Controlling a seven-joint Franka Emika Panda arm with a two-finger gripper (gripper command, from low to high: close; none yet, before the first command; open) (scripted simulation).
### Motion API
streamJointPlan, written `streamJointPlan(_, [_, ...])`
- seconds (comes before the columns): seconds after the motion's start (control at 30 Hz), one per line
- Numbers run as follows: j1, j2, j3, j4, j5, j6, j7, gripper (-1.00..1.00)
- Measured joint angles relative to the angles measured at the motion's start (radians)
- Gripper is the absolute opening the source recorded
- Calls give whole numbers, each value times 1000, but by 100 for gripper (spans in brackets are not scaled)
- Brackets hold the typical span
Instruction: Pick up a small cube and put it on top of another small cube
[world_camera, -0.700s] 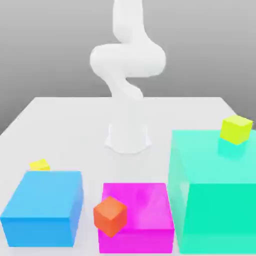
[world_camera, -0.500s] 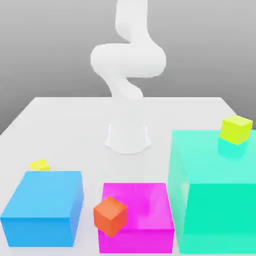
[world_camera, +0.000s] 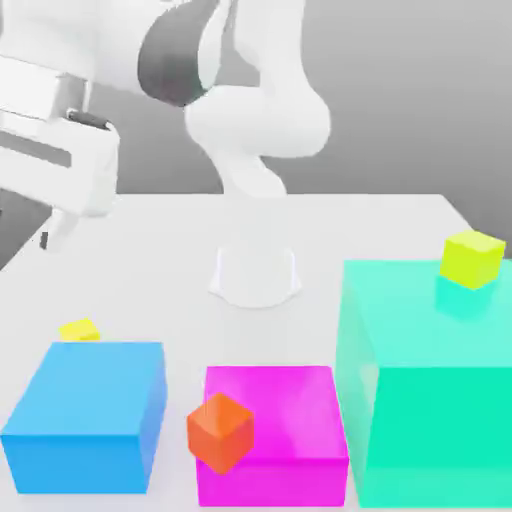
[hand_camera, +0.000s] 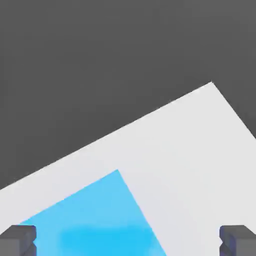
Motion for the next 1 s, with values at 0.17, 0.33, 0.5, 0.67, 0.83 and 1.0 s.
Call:
streamJointPlan(0.17, [-66,101,-77,-75,3,76,-8,0])
streamJointPlan(0.33, [-111,201,-157,-153,68,157,-60,0])
streamJointPlan(0.5, [-163,307,-188,-216,255,242,-195,0])
streamJointPlan(0.67, [-233,448,-51,-191,485,348,-356,0])
streamJointPlan(0.83, [-377,578,113,-167,579,453,-435,-100])
streamJointPlan(1.0, [-378,578,113,-167,576,452,-432,-100])
